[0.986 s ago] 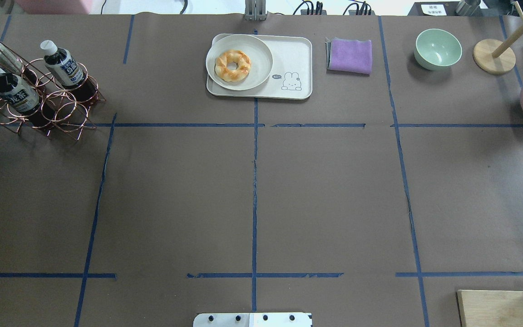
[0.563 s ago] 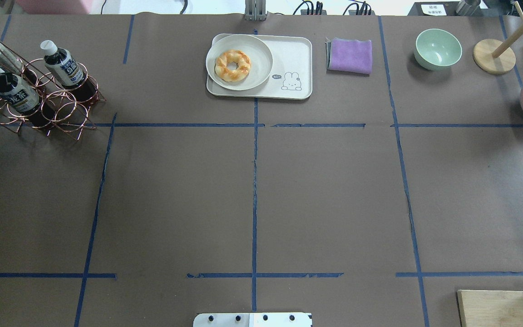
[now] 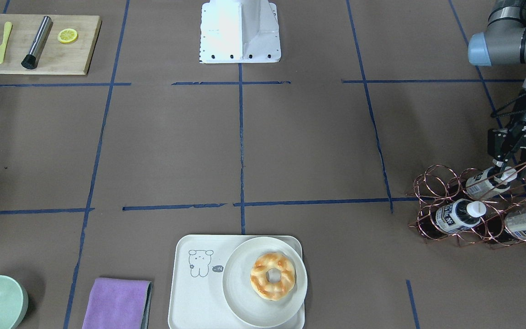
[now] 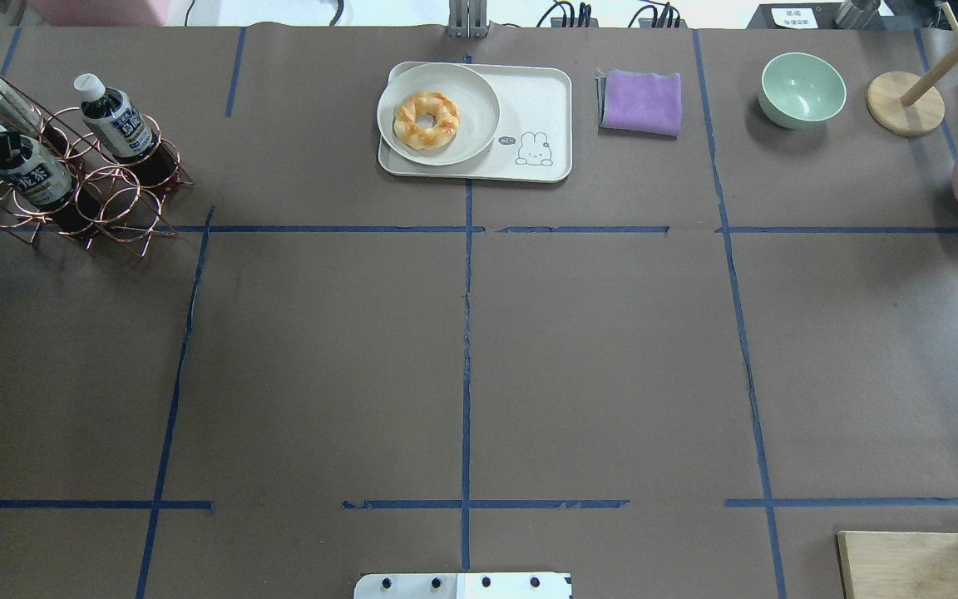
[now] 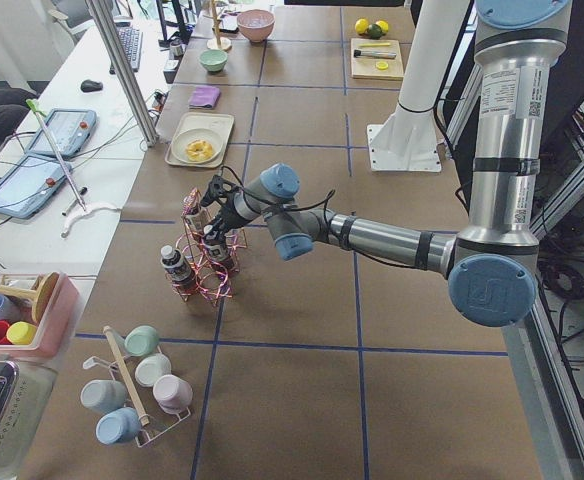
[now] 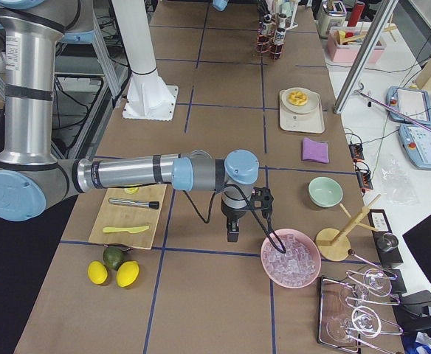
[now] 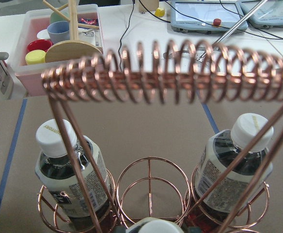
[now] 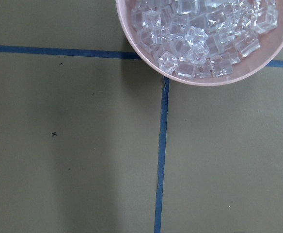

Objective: Place tea on tray
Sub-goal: 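Lower the left gripper onto a tea bottle in the copper rack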

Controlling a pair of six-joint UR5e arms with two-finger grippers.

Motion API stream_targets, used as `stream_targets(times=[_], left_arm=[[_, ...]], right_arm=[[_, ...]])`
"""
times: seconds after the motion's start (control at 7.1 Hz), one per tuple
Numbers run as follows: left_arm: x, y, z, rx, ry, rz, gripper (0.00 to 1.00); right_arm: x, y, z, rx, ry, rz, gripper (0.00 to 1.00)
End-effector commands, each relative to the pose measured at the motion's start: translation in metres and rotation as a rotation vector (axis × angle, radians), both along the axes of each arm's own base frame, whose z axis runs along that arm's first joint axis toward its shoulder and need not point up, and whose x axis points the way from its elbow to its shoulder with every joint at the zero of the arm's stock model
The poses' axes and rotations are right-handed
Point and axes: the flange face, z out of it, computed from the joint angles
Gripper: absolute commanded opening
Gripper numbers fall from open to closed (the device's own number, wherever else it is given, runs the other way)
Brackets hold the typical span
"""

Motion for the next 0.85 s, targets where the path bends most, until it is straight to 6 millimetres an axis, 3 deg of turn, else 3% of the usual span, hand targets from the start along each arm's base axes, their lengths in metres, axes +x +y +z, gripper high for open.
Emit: stream_targets(times=[0.0,0.7], left_arm=[[-0.001,0.000,0.000,0.002,0.000,0.000,0.27],[-0.016,-0.010,-0.025,0.037,0.028,-0.037,0.13]], right_arm=[[0.000,0.000,0.001,-0.001,0.000,0.000,1.00],[0.000,0.000,0.001,-0.002,0.000,0.000,1.00]])
